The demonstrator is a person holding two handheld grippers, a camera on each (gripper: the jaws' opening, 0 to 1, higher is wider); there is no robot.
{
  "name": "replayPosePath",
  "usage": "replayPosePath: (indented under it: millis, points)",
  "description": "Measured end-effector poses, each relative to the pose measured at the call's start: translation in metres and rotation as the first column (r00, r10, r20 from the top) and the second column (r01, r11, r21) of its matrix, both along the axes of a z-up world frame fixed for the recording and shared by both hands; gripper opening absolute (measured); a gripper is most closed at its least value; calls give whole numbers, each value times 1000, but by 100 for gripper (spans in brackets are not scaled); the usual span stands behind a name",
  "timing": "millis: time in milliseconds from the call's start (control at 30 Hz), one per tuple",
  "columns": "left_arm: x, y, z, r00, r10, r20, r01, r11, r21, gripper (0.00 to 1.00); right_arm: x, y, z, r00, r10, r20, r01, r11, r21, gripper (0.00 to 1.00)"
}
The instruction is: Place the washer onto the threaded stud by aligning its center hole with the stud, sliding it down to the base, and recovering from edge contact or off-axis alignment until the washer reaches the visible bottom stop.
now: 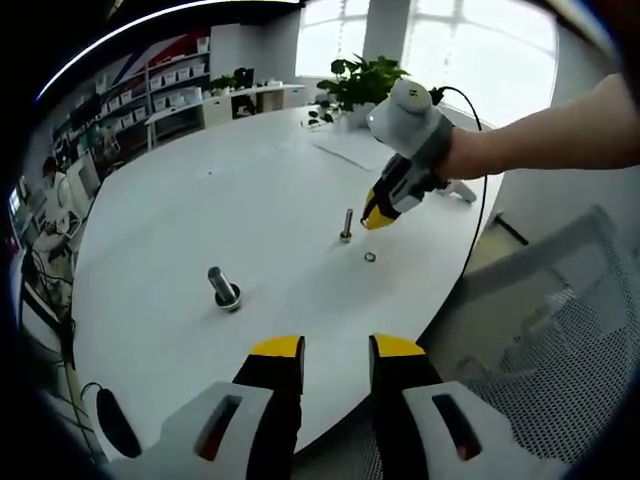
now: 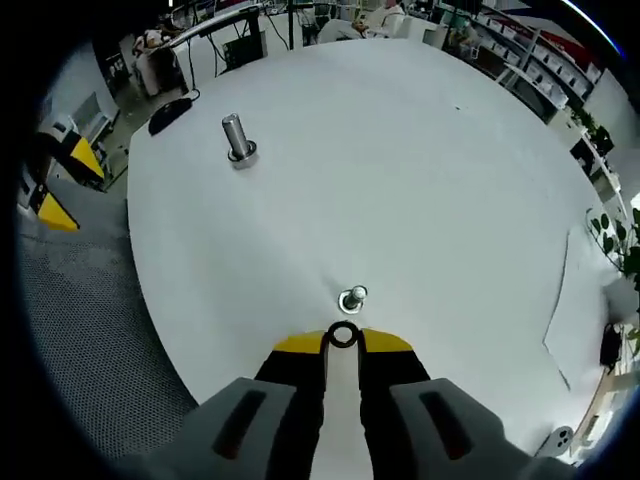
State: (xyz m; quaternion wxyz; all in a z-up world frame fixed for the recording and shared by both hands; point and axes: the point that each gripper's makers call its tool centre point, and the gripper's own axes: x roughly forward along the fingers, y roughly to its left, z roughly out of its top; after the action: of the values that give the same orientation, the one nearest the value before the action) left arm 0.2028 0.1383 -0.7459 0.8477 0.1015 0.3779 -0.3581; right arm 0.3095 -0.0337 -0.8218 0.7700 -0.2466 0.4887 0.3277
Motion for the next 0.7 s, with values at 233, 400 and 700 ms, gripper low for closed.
replayPosePath:
  millis: [233,400,700]
  points:
    - [0,-1,0,1000,-2,1,2,1000,-1,24,3,-4,11,1000,5,16,-5,1000,3,13]
    - [0,-1,1,1000,-4,2,4,1000,-4,24,10,-2,22,999,5,41,-6,1000,16,13]
    - [-2,-3,-1,1000,-12,-7,12,1000,-4,24,20,13,27,997,43,62,-44,999,17,13]
